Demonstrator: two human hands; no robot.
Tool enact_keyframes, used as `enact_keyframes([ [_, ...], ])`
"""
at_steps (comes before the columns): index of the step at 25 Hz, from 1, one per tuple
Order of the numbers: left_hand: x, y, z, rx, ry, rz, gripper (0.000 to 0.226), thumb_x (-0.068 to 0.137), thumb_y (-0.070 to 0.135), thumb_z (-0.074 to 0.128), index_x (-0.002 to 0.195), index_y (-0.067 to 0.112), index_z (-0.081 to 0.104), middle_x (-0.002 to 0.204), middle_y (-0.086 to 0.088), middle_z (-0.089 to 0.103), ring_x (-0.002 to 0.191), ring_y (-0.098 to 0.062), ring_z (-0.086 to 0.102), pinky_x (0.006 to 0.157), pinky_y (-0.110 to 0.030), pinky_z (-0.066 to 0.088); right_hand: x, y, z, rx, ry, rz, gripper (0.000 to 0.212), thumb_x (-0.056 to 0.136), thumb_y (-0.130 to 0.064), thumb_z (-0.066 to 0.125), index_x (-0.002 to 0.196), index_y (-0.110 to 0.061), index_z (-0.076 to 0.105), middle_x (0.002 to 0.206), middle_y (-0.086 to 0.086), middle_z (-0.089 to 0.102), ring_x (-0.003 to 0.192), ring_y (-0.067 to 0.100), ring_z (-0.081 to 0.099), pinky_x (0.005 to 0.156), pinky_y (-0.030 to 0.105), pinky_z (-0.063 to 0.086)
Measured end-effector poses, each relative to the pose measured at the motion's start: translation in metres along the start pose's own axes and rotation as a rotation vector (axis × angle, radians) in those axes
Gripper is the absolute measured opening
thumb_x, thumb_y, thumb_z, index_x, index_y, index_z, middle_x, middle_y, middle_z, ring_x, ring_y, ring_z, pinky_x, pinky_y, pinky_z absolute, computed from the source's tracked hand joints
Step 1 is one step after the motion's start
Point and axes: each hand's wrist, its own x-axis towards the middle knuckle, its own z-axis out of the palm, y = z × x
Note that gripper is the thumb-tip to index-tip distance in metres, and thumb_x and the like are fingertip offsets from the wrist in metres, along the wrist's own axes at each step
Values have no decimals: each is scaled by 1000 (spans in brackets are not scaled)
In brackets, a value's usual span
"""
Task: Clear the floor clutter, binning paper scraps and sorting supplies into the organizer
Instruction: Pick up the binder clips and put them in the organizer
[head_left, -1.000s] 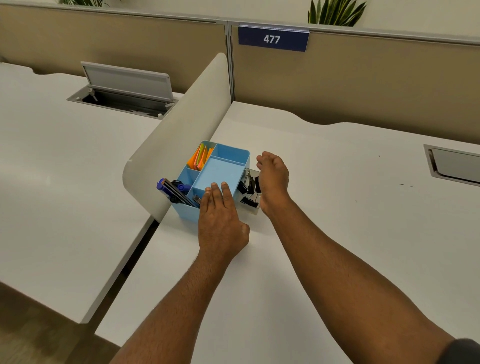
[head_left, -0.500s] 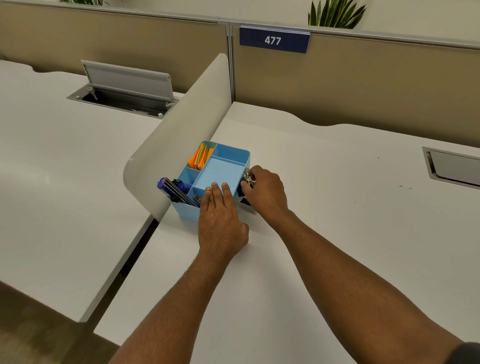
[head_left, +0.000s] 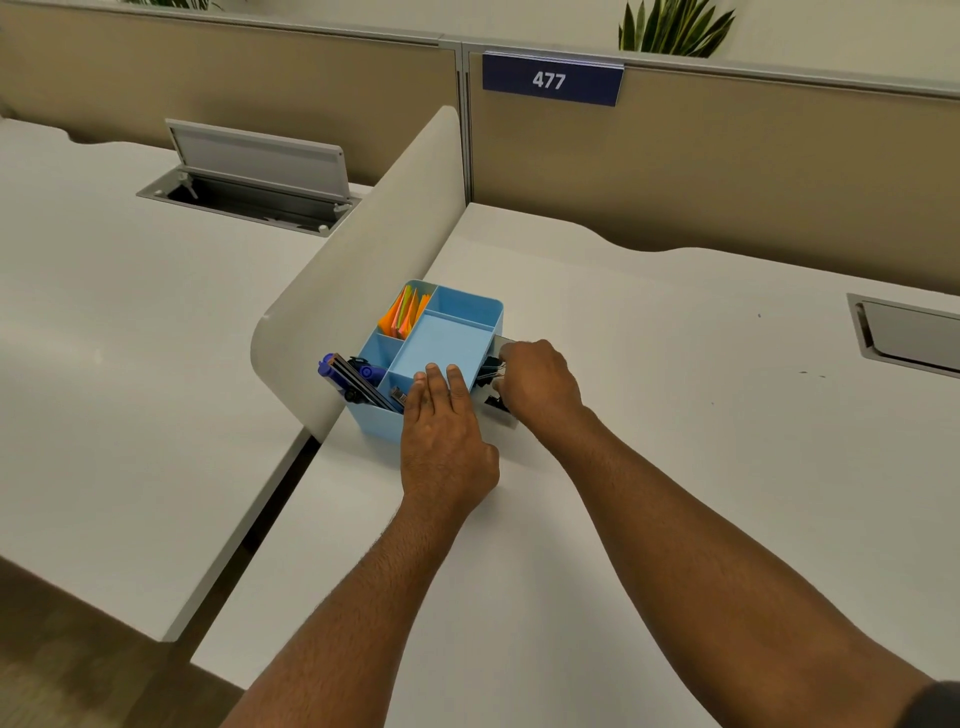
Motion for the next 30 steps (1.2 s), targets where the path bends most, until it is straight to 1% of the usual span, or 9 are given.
enact_keyframes([
  [4,0,0,0,9,2,3,102,81,46,59,150,6,-4,159,-20,4,148,-34,2,112,-37,-12,0,-1,4,-185,-85,-157,48,86,-20,67,131,-12,50,117,13,59,107,26,54,82,33,45],
  [8,-2,-1,-1,12,23,16,98,82,43,56,150,4,-2,159,-21,7,148,-34,4,114,-37,-10,-3,6,19,38,165,-250,46,89,-18,62,132,-10,46,128,12,52,114,27,47,92,35,39],
  [11,-2,-1,-2,-2,27,18,97,83,43,55,150,4,-2,159,-21,6,148,-34,3,114,-37,-9,1,12,32,109,321,-228,43,100,-31,38,139,-13,38,142,8,43,132,27,36,108,42,27],
  [14,-2,-1,-3,-7,20,20,97,84,44,55,150,3,-3,159,-21,6,148,-34,3,113,-37,-10,12,25,38,12,142,-130,55,102,-42,21,151,-16,17,160,5,17,148,27,8,118,46,5],
  [16,-2,-1,-3,-7,22,23,97,84,44,55,150,3,-3,159,-22,6,148,-34,3,113,-37,-10,16,32,38,-7,89,-161,56,103,-43,19,152,-19,13,162,3,8,149,26,1,118,46,3],
  [21,-2,-1,-3,-10,20,19,98,82,45,56,150,4,-2,159,-22,7,147,-35,5,113,-37,-9,-2,38,37,484,472,-155,36,101,-21,39,134,-13,50,144,8,46,134,23,38,111,40,34],
  [23,-2,-1,-2,-10,17,15,99,83,46,57,150,4,-2,159,-21,7,148,-34,4,112,-37,-10,-14,35,43,563,543,-51,34,99,-21,44,132,-13,49,137,6,52,126,19,47,104,36,42],
  [27,-3,-1,-3,-20,20,16,101,82,44,57,149,3,-6,159,-20,6,148,-33,4,113,-36,-9,-28,19,49,825,387,232,33,103,-28,37,124,-13,56,122,5,63,111,18,58,84,21,41],
  [30,-2,-4,-7,-43,-1,22,108,77,41,61,149,4,-11,160,-18,5,148,-31,2,113,-34,-9,-29,0,48,787,256,110,33,103,-26,36,122,-13,60,124,6,62,108,15,58,82,14,40],
])
